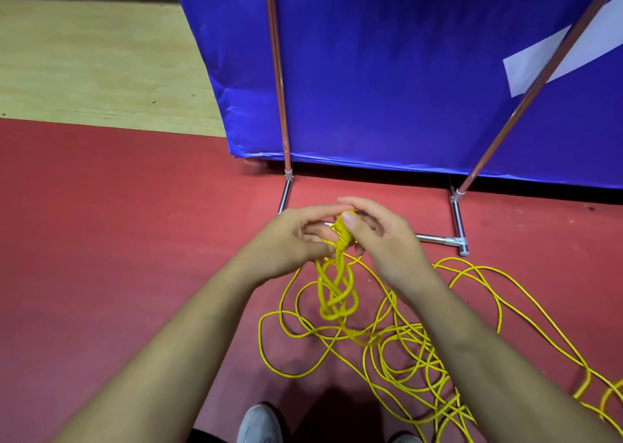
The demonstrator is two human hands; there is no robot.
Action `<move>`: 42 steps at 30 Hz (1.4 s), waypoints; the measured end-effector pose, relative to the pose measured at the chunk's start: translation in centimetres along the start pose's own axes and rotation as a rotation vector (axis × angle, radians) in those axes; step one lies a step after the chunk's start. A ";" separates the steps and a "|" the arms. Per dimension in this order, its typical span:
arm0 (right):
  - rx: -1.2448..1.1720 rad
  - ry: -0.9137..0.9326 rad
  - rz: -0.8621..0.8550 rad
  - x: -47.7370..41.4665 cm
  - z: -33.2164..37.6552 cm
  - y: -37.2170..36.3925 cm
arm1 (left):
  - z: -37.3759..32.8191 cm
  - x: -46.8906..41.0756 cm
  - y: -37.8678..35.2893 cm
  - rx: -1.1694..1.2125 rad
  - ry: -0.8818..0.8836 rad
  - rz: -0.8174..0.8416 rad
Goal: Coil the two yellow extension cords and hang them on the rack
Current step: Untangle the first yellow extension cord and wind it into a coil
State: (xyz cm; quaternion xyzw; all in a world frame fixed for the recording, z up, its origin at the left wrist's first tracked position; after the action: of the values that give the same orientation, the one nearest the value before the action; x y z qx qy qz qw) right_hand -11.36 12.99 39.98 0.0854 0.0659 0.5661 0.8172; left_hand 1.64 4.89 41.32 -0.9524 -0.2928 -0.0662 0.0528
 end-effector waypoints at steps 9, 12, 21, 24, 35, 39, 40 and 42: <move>-0.176 -0.080 -0.109 -0.5 -1.3 1.0 | 0.7 -0.9 0.2 -0.337 -0.065 -0.282; -0.255 -0.110 -0.098 -0.4 -1.8 1.1 | 1.2 -1.2 1.8 -0.249 0.078 -0.327; -0.247 -0.059 0.070 0.0 -1.6 0.0 | 1.5 -0.8 1.4 0.321 0.093 -0.371; -0.365 -0.062 0.107 0.2 -1.9 -0.3 | 1.1 -0.8 1.1 0.412 0.061 -0.352; -0.347 -0.075 0.096 0.1 -1.7 -0.2 | -0.2 -0.4 1.4 0.165 -0.041 -0.178; -0.253 -0.131 0.126 -0.1 -1.6 -0.2 | -0.2 -0.3 0.9 0.203 -0.027 -0.197; -0.204 -0.130 0.145 -0.1 -1.5 -0.4 | -0.2 -0.3 0.8 0.213 -0.016 -0.204; -0.174 -0.129 0.178 0.0 -1.1 -0.7 | 0.1 -0.3 0.7 0.216 0.015 -0.213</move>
State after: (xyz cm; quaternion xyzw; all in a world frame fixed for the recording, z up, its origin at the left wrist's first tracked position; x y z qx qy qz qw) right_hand -10.99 12.84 38.74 0.0558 -0.0439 0.6334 0.7706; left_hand 1.85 4.14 41.18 -0.9043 -0.3971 -0.0468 0.1498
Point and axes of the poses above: each hand's wrist, its own x-axis away from the middle knuckle, its own y-axis out of the back of the hand, z = x × y, the point moved 3 cm from there along -x, towards the middle knuckle, and after that the axes turned 12 degrees about x, right-handed, at the moved point
